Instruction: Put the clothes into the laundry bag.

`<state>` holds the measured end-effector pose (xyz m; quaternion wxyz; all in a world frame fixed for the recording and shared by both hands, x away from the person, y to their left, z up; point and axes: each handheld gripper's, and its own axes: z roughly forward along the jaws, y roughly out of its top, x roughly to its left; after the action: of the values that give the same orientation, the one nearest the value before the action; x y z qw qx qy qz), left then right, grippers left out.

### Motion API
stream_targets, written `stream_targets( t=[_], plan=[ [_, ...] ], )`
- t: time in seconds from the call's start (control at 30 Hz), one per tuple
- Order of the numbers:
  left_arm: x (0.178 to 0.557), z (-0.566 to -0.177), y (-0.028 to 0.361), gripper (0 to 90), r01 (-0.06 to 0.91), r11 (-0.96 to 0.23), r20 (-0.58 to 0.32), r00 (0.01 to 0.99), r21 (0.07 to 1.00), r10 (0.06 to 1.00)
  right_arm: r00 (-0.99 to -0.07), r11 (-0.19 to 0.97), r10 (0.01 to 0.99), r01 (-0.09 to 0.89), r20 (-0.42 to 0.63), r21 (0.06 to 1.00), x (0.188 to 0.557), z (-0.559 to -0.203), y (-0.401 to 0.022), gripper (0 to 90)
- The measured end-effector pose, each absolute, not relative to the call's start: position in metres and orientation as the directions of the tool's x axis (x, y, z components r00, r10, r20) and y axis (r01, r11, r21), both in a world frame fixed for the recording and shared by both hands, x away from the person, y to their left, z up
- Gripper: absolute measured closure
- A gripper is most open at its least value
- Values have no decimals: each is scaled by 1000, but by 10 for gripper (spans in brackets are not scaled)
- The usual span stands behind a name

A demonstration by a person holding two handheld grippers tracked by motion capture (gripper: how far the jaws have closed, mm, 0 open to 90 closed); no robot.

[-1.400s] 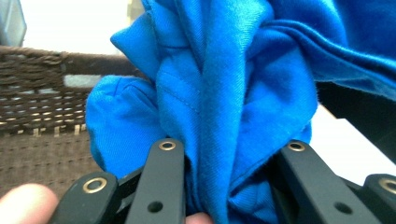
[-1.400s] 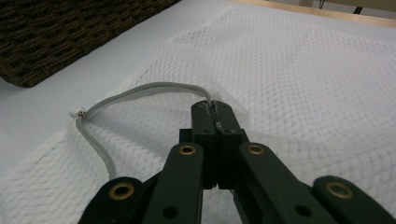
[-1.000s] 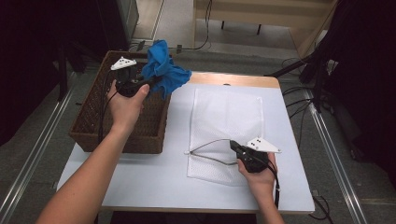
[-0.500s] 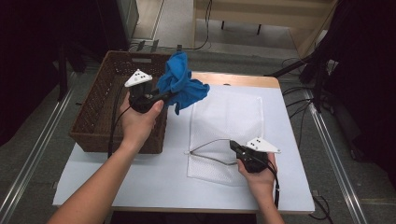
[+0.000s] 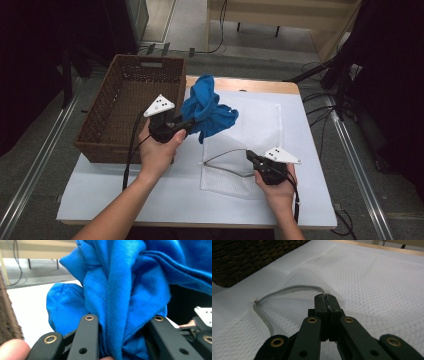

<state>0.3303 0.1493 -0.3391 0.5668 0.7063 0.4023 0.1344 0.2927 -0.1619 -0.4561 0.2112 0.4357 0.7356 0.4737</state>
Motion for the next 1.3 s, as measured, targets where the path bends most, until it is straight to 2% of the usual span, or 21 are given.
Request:
stream_targets(
  t=[0.77, 1.3],
  plan=[
    [276, -377, 144, 729, 460, -19, -345, 691, 888, 635, -524, 153, 844, 432, 110, 889, 295, -451, -167, 900],
    [247, -430, 137, 728, 523, -32, -408, 700, 852, 586, -533, 146, 838, 430, 119, 891, 294, -446, -165, 900]
  ],
)
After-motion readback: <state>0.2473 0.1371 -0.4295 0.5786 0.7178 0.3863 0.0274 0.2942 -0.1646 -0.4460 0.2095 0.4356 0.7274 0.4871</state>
